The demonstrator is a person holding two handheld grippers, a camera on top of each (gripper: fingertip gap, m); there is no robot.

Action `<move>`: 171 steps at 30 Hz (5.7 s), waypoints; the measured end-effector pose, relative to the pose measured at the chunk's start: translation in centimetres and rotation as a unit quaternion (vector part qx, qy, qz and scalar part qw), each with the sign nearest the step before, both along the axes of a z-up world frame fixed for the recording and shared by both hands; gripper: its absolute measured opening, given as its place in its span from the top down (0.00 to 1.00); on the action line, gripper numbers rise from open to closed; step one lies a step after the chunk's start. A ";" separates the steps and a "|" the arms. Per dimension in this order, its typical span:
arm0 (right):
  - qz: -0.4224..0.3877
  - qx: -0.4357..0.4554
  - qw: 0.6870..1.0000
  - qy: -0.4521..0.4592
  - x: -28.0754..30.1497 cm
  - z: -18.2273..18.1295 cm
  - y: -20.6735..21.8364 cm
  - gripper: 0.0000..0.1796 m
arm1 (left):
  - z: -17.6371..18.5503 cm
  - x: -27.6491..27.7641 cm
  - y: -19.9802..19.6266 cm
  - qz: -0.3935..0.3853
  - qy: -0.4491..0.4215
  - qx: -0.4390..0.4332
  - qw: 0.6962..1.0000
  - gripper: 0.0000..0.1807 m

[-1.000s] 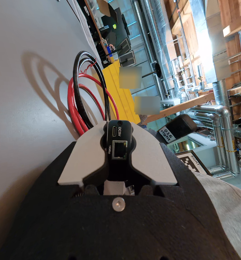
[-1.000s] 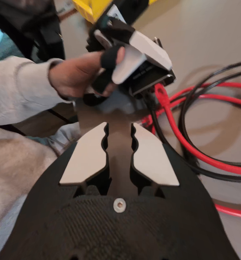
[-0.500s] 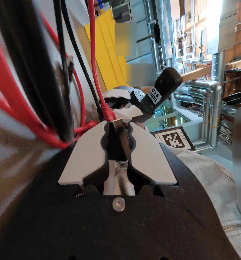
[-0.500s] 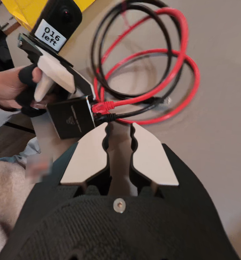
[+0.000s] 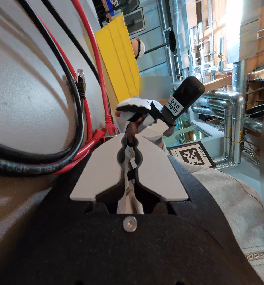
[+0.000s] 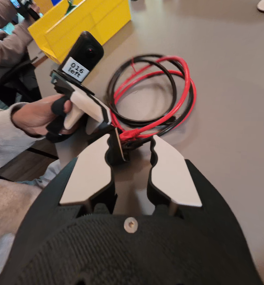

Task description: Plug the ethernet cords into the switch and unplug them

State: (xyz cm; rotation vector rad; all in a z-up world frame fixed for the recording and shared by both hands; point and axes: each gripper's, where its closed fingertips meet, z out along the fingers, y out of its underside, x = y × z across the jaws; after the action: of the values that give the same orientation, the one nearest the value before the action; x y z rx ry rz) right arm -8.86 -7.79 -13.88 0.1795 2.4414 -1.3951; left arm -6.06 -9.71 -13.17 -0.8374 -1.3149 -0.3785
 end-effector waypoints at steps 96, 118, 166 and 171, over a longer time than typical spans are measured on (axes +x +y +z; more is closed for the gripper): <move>0.049 0.089 0.980 0.171 2.1 -4.0 1.5 0.54 | -1.6 1.4 2.1 -0.046 0.055 -0.345 0.936 0.95; 0.055 0.096 0.956 0.272 0.3 -4.0 0.7 0.56 | 1.7 0.9 0.7 0.031 0.123 -0.345 0.930 0.89; 0.092 -0.109 0.990 -0.009 3.9 2.3 0.3 0.60 | -0.7 -0.2 -0.4 0.021 0.218 -0.787 0.576 0.80; 0.069 -0.124 0.990 -0.026 3.4 2.8 0.2 0.61 | -1.0 -0.4 -1.3 0.031 0.192 -0.792 0.578 0.81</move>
State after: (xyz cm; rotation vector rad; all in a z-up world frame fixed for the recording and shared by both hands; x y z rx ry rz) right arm -5.51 -7.59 -11.11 -0.0111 2.1699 -1.5933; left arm -6.47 -10.96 -14.13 -2.1603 -0.9746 1.2757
